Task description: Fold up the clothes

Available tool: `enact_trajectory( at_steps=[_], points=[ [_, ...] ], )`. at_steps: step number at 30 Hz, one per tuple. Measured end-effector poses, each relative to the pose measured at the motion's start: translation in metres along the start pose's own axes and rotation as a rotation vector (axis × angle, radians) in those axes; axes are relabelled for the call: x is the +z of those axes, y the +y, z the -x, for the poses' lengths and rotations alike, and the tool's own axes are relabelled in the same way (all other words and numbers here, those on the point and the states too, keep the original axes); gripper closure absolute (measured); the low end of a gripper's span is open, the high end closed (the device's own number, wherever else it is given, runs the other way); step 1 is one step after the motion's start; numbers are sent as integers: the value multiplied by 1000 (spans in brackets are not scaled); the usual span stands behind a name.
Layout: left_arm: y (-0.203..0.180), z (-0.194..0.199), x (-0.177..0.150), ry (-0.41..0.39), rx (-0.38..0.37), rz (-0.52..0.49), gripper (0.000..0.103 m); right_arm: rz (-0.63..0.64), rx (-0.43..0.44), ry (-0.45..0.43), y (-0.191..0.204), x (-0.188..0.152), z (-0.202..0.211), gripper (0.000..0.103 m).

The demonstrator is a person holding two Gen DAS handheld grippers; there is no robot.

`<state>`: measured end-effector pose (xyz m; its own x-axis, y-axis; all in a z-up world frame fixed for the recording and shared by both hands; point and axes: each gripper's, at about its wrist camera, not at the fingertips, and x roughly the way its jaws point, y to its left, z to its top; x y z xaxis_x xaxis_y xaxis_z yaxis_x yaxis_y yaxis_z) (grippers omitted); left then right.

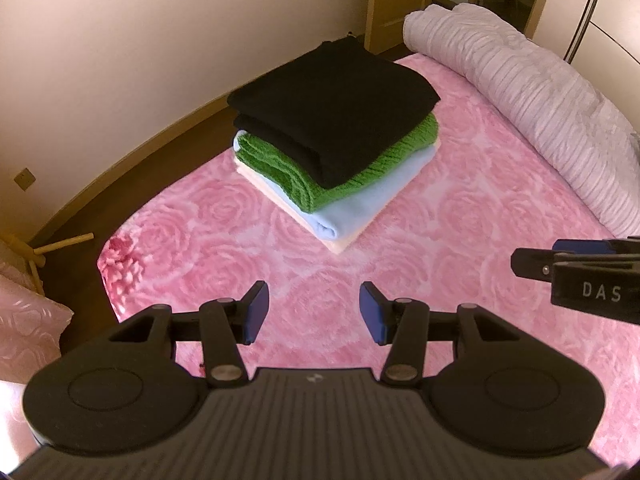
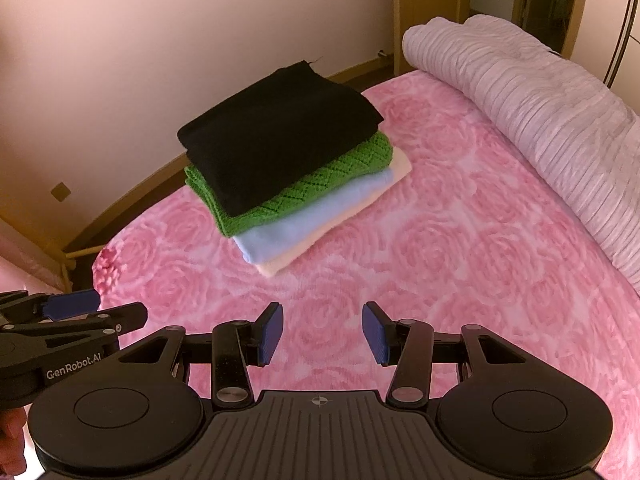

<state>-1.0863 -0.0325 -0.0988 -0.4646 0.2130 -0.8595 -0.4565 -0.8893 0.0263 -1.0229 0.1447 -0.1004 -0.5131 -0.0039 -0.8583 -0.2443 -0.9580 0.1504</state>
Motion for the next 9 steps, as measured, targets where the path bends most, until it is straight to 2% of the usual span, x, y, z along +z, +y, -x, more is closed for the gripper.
enact_trajectory(
  at_steps=[5,9],
  points=[
    [-2,3,2,-58,32,-32,57,-2,-1,-3,1,4,-2,55],
    [-1,8,2,-63,39,-35,57,-3,0,-10,3,3,1,55]
  ],
)
